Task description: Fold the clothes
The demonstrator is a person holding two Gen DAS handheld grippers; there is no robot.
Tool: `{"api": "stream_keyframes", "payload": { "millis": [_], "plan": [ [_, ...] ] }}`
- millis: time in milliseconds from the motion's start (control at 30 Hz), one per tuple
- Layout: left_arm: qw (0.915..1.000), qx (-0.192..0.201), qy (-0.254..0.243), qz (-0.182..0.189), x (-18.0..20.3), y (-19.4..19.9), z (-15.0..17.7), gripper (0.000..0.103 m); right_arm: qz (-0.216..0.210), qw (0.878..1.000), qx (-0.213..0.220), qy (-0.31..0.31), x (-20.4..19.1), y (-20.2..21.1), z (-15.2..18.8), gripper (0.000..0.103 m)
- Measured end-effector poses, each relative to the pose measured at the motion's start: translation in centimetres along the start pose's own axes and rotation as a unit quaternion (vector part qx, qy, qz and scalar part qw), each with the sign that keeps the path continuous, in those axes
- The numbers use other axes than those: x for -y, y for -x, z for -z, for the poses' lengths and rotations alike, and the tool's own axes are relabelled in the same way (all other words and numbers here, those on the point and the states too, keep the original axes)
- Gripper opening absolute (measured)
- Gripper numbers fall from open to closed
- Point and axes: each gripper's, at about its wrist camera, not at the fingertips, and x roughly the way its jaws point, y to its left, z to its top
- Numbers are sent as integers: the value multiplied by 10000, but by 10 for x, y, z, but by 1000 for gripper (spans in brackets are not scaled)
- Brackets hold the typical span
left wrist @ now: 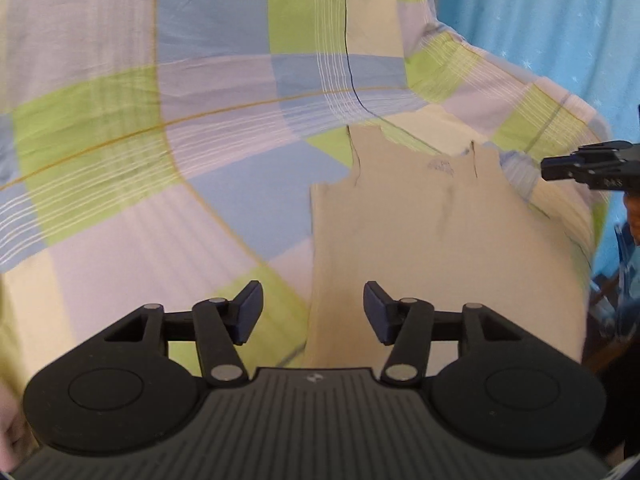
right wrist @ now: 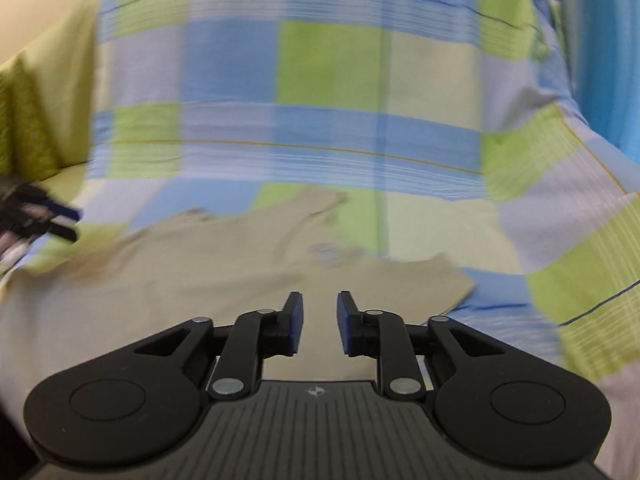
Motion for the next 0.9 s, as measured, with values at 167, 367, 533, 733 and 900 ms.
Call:
{"api": "stream_keyframes", "payload": {
  "millis": [167, 367, 533, 733, 900],
  "plan": [
    [9993, -290, -245, -5, -17, 45, 40, 59, -235, 9996, 150, -11, -75, 48, 42, 33],
    [9960, -711, 143, 516, -36, 53, 79, 59, -482, 9902, -346, -1264, -112, 64, 115, 47],
    [9935, -774, 159, 820, -35, 43, 95, 53, -657, 9755, -1036, -1829, -125, 42, 160, 59],
    [9886, -763, 238, 1275, -34, 37, 93, 11, -1059, 9491, -1085, -2760, -122, -1, 206, 59],
    [9889, -735, 206, 1272, -31, 35, 93, 2, -1474, 9265, -873, -3349, -109, -32, 224, 17]
  ]
}}
